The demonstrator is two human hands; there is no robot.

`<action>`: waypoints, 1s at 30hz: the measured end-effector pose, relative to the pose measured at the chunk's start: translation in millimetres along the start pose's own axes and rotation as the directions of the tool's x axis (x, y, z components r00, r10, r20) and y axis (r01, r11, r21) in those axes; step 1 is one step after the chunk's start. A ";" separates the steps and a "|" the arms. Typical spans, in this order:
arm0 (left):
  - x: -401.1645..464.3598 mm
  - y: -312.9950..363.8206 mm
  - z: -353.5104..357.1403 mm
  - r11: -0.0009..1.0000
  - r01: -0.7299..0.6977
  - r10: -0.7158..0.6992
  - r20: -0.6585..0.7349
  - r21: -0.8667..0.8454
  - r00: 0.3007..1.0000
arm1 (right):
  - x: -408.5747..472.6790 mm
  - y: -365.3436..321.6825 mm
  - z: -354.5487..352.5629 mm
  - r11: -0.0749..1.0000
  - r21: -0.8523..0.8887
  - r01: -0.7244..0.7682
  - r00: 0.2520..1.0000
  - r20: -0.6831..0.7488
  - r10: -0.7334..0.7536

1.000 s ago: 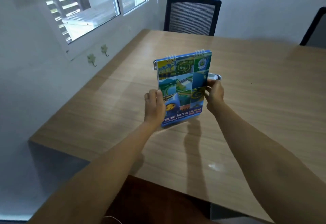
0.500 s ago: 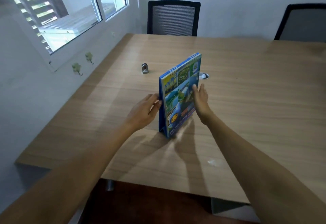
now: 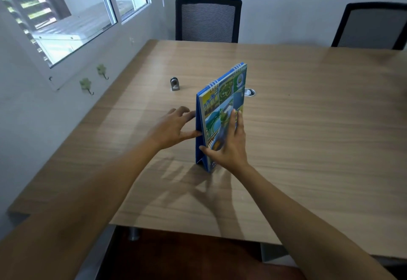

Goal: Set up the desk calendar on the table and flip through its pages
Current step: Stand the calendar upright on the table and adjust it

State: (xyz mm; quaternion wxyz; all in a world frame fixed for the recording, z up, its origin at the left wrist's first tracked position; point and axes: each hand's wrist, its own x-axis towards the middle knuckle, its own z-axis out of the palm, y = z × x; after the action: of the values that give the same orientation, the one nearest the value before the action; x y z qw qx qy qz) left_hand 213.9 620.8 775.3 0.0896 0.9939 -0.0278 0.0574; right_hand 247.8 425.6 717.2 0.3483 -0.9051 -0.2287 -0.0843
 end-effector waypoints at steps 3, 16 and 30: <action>1.9 2.8 0.4 0.997 -0.063 0.063 -0.010 0.034 0.998 | -0.7 9.1 -4.1 0.998 0.056 -0.005 1.000 0.030 0.004; 3.8 12.3 -2.1 0.998 0.008 -0.007 -0.004 0.070 1.000 | 0.6 28.5 -28.6 0.996 0.055 0.064 0.995 0.080 -0.068; -51.3 144.8 55.0 0.397 0.331 -0.582 0.044 -0.856 0.812 | 51.4 52.4 -75.6 0.744 0.562 -0.360 0.929 0.291 0.230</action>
State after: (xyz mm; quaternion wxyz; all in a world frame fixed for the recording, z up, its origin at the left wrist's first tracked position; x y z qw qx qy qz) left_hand 159.5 470.8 740.8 0.5649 0.7778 0.2368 0.1408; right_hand 318.4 359.0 758.4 0.6033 -0.7736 -0.1311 0.1426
